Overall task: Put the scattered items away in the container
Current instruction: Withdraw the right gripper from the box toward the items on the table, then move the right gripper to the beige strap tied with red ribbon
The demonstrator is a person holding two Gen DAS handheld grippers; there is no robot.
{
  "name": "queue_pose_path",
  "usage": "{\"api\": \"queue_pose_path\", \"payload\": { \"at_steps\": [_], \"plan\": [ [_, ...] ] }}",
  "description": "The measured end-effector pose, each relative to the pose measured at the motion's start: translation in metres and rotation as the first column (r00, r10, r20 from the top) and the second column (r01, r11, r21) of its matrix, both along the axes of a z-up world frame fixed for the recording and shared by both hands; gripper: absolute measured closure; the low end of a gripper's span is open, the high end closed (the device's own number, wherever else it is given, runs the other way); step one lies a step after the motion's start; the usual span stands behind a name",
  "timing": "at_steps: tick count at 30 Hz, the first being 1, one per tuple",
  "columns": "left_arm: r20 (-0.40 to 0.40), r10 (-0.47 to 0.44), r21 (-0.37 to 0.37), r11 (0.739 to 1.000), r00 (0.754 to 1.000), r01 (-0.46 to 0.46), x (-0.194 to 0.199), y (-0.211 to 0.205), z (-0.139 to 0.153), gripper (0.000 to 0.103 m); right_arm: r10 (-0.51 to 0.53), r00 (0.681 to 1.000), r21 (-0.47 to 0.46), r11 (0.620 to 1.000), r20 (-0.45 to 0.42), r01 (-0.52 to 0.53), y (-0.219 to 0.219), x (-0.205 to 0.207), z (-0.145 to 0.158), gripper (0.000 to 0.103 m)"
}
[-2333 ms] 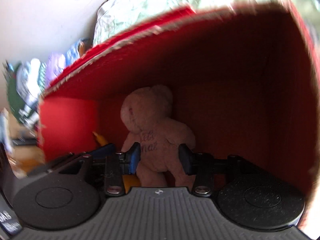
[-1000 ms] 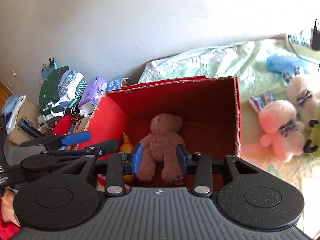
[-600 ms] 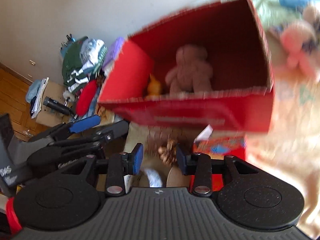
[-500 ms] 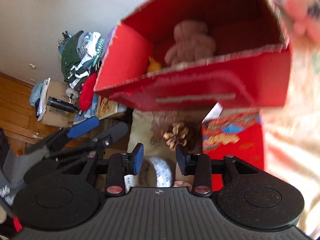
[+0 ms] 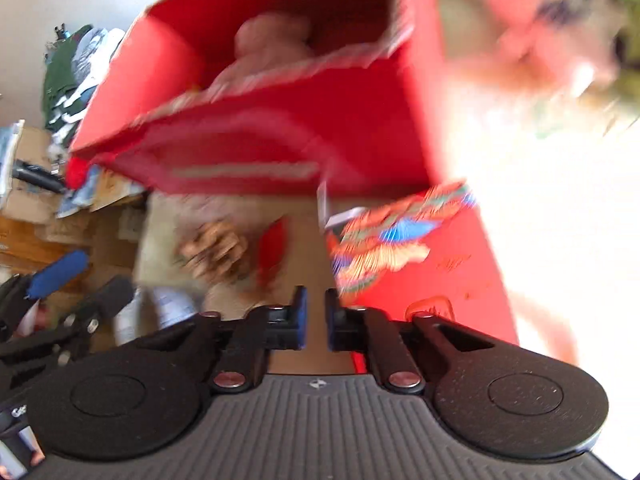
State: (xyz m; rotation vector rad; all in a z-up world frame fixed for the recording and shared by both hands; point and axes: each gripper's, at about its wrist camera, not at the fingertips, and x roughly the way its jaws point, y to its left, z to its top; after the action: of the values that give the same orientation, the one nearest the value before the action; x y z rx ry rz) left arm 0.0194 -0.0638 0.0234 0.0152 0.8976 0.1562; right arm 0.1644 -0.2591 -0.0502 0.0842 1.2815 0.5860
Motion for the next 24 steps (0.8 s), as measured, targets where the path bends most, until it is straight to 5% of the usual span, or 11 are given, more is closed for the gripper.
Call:
{"api": "queue_pose_path", "payload": {
  "at_steps": [3,4,5,9,13,18,24],
  "plan": [
    [-0.009,-0.021,-0.006,1.0,1.0,0.021,0.004,-0.014,-0.004,0.028,-0.019,0.978,-0.254,0.965,0.21,0.073,-0.015,0.007,0.007,0.098],
    [-0.01,-0.03,-0.007,1.0,1.0,0.029,0.005,-0.018,-0.005,0.028,-0.037,0.969,-0.295,0.949,0.246,0.111,-0.023,0.009,0.007,0.085],
    [-0.008,-0.037,-0.007,0.999,0.999,0.037,0.005,-0.022,-0.006,0.028,-0.057,0.961,-0.301,0.943,0.269,0.14,-0.032,0.011,0.009,0.084],
    [-0.014,-0.055,-0.012,0.998,0.998,0.055,0.008,-0.031,-0.009,0.026,-0.078,0.978,-0.087,0.992,0.191,0.096,-0.054,0.0,0.023,0.084],
    [-0.016,-0.037,-0.002,0.999,0.999,0.037,0.007,-0.025,-0.004,0.026,-0.01,0.986,-0.095,0.995,0.165,0.026,-0.036,-0.021,0.016,0.082],
    [-0.02,-0.008,-0.015,1.0,1.0,0.008,-0.019,0.003,0.003,0.025,0.023,0.999,0.02,1.0,0.044,-0.024,-0.038,-0.041,0.0,0.081],
    [-0.086,0.0,-0.077,0.997,0.996,-0.007,-0.057,0.035,-0.005,0.023,0.046,0.998,-0.004,0.999,0.033,-0.046,-0.029,-0.051,-0.007,0.079]
  ]
}}
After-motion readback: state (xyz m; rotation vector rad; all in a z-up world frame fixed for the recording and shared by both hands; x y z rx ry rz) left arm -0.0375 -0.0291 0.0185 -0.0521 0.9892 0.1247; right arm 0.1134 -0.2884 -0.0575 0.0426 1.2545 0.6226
